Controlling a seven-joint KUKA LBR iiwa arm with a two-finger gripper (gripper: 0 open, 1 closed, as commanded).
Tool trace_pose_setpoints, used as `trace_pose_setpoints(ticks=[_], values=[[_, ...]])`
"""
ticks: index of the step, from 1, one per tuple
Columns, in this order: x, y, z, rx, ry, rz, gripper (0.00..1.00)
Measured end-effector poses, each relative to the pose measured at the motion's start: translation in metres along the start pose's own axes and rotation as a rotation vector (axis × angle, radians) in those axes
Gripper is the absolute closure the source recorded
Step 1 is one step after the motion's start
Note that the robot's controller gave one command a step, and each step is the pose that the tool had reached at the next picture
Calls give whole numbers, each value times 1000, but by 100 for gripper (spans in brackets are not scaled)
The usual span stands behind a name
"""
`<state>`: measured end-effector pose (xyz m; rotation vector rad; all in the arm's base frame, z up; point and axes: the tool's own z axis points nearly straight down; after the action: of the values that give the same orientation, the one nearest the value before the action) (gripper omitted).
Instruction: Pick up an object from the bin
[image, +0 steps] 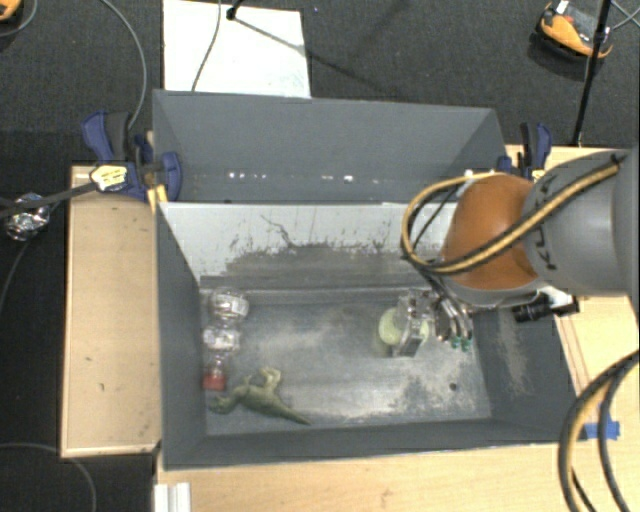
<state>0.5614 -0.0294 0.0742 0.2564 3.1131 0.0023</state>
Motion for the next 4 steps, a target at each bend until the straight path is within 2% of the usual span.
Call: trace_pose_setpoints(ticks=[3, 4], values=[[-5, -3, 0, -1, 0, -40, 100], [-2, -7, -47, -1, 0, -12, 100]])
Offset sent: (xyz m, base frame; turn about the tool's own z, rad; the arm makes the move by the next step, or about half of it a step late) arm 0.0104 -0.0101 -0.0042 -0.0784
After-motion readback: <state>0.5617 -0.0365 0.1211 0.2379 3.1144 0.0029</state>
